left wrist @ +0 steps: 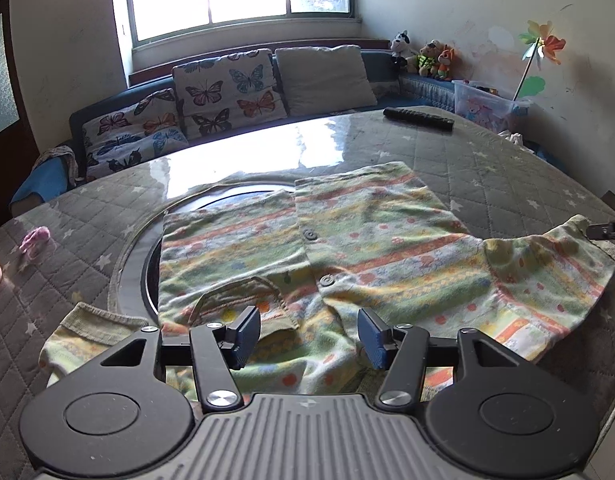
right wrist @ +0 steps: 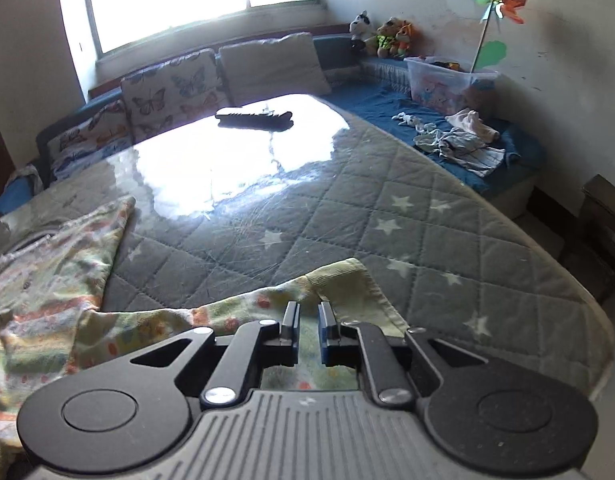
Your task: Fold clothes
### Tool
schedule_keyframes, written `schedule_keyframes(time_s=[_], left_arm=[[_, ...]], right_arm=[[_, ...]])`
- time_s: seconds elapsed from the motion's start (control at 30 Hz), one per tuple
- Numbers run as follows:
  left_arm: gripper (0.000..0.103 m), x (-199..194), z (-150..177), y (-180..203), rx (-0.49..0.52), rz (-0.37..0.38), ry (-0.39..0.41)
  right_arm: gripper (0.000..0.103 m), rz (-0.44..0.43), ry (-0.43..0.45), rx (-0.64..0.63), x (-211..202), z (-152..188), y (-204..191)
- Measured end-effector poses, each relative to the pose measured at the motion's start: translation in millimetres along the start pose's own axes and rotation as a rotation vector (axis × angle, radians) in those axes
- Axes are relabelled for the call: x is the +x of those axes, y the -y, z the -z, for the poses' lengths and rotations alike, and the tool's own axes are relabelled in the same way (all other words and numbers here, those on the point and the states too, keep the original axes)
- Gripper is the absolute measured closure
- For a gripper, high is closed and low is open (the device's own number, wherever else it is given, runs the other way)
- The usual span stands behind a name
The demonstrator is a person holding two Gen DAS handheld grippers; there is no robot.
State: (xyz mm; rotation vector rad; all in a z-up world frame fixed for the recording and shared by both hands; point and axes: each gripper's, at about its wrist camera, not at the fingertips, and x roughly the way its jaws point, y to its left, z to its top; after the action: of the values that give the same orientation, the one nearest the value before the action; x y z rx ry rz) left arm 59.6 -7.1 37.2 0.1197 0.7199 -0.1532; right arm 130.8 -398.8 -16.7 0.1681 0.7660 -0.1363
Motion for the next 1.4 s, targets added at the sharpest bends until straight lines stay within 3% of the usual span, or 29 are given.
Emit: schedule_keyframes(time_s=[0.37,0.6,0.87,1.07,1.4], left_arm=[[0.045,17.4,-1.5,-25.7,-0.061,-0.076,-0.040],[0.045,22.9,-16.0,-58.4,-0.084,-0.155,-0.030],[0.045,66.9,-46.8,-98.7,-0.109,-0.229,-0.077],[0.045,104.8,-62.0,-115.3,-0.087,-0.239,-0.107],[0.049,153.1,-72.8,-133.8,-0.085,-0.203,-0.146]], right_arm=[[0.093,0.044,-0.007,-0.050,39.0,-16.9,-6.3],[0.090,0.014,0.000,-0.076,35.8,-35.3,-23.4],[0.085,-0.194,-0.042,-0.177,55.3,-62.3,-82.9],[0.079,-0.327,-0.075,-0.253,80.0,-82.7,-135.7],[0.073,-0.364,-0.115,-0.319,126.4,-97.7,-186.6]])
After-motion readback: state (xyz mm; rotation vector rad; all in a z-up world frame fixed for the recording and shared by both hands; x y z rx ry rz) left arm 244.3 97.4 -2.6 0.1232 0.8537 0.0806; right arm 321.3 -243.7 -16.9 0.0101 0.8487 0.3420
